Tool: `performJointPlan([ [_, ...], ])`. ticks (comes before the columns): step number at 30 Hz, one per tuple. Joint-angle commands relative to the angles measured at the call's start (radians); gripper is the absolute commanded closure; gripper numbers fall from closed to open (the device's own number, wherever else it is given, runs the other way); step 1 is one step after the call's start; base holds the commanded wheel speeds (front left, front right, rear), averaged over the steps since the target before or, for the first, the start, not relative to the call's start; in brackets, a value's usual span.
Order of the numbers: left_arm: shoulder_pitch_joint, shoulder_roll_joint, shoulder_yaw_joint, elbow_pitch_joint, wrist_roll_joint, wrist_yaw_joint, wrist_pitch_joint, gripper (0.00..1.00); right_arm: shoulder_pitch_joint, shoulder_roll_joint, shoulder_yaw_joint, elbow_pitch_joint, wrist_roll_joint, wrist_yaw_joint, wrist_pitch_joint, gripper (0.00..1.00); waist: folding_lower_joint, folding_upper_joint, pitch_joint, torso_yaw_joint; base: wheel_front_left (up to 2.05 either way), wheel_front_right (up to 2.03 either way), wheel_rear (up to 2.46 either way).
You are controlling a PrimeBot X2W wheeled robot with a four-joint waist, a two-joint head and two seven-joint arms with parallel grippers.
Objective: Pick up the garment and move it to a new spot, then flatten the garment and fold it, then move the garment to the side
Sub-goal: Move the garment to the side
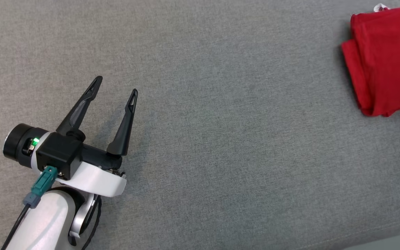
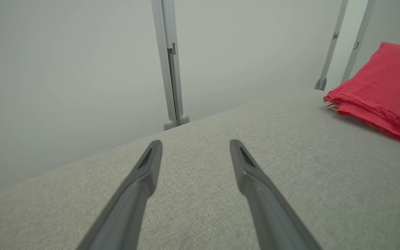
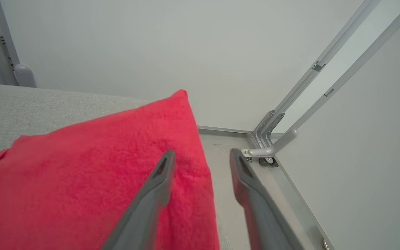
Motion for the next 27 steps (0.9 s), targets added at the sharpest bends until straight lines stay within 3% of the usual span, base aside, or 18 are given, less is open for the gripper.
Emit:
performJointPlan([
  [1, -0.020, 0.009, 0.003, -0.012, 0.010, 0.003, 0.005, 0.00, -0.015, 0.014, -0.005, 0.033, -0.012, 0.000, -0.028, 0.00, 0.0000, 0.0000, 0.020, 0.002, 0.00, 0.00, 0.00],
  [6, -0.011, 0.020, 0.006, -0.025, 0.000, 0.002, 0.016, 0.00, -0.021, 0.079, -0.054, 0.120, -0.015, 0.000, -0.084, 0.00, 0.0000, 0.0000, 0.021, -0.009, 0.00, 0.00, 0.00],
  [10, 0.011, 0.020, 0.012, -0.017, -0.013, 0.014, 0.010, 0.00, 0.026, 0.138, -0.102, 0.110, -0.004, 0.000, -0.100, 0.00, 0.0000, 0.0000, -0.007, -0.018, 0.00, 0.00, 0.00],
  [19, 0.084, 0.003, 0.037, 0.020, -0.054, 0.041, -0.029, 0.00, 0.283, 0.274, -0.289, -0.203, -0.076, 0.000, -0.099, 0.00, 0.0000, 0.0000, -0.119, -0.022, 0.00, 0.00, 0.00],
  [27, 0.158, -0.020, 0.060, 0.058, -0.097, 0.070, -0.065, 0.00, 0.512, 0.414, -0.352, -0.448, -0.153, 0.000, -0.099, 0.00, 0.0000, 0.0000, -0.221, 0.014, 0.00, 0.00, 0.00],
])
